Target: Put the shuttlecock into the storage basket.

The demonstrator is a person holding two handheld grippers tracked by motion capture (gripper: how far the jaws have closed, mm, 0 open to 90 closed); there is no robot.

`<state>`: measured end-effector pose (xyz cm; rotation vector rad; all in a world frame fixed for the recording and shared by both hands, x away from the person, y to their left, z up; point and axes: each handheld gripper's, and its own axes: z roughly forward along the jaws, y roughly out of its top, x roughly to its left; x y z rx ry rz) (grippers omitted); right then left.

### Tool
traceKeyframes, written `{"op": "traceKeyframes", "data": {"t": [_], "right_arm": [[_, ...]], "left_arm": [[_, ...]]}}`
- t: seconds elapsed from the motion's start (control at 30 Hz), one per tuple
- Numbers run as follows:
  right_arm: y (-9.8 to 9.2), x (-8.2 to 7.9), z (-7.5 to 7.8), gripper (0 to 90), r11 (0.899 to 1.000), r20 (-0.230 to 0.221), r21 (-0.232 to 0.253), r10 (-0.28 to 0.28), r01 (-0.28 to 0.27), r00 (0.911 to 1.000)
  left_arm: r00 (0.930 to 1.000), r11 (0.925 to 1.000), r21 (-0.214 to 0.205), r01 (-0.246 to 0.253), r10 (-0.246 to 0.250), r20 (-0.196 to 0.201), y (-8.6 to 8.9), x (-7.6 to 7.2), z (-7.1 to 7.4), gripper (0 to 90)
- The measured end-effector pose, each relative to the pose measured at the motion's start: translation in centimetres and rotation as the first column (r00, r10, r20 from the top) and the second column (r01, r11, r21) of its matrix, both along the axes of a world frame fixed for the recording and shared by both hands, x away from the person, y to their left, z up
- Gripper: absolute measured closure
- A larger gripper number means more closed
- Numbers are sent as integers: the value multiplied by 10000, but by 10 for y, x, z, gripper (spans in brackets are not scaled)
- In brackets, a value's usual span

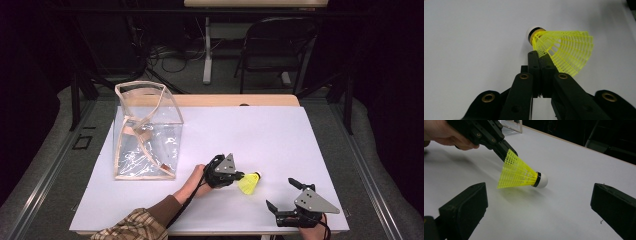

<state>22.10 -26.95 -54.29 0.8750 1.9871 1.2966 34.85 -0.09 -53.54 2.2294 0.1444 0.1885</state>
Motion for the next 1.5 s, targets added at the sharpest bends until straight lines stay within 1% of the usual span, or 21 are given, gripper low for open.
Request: {"op": "traceKeyframes", "data": {"t": [0.37, 0.43, 0.5, 0.57, 0.77, 1.17, 1.5], "right_arm": [[0, 0, 0, 6, 10000, -17, -9, -32, 32, 10000], [0, 0, 0, 6, 10000, -15, -6, -41, 41, 10000], [0, 0, 0, 6, 10000, -8, 1, -42, 42, 10000], [0, 0, 0, 6, 10000, -16, -12, -50, 50, 10000], [-1, 0, 0, 5, 10000, 53, 48, -73, 73, 10000], [-1, 0, 0, 4, 10000, 42, 44, -79, 79, 10000], [-1, 0, 0, 4, 10000, 12, 6, -81, 81, 10000]], "left_arm": [[9998, 9999, -91, 83, -82, 179, 2, -4, 12, 893], [9998, 9999, -158, 63, -60, 169, 2, -4, 14, 893], [9996, 9998, -169, 60, -55, 284, 2, -5, 18, 893], [9995, 9998, -179, 67, -61, 303, 3, -5, 19, 893], [9993, 9993, -370, -41, 54, 362, 7, -5, 27, 893], [9984, 9973, -707, -205, 242, 520, 15, -6, 42, 893], [9976, 9969, -776, -111, 163, 666, 13, -5, 50, 893]]}}
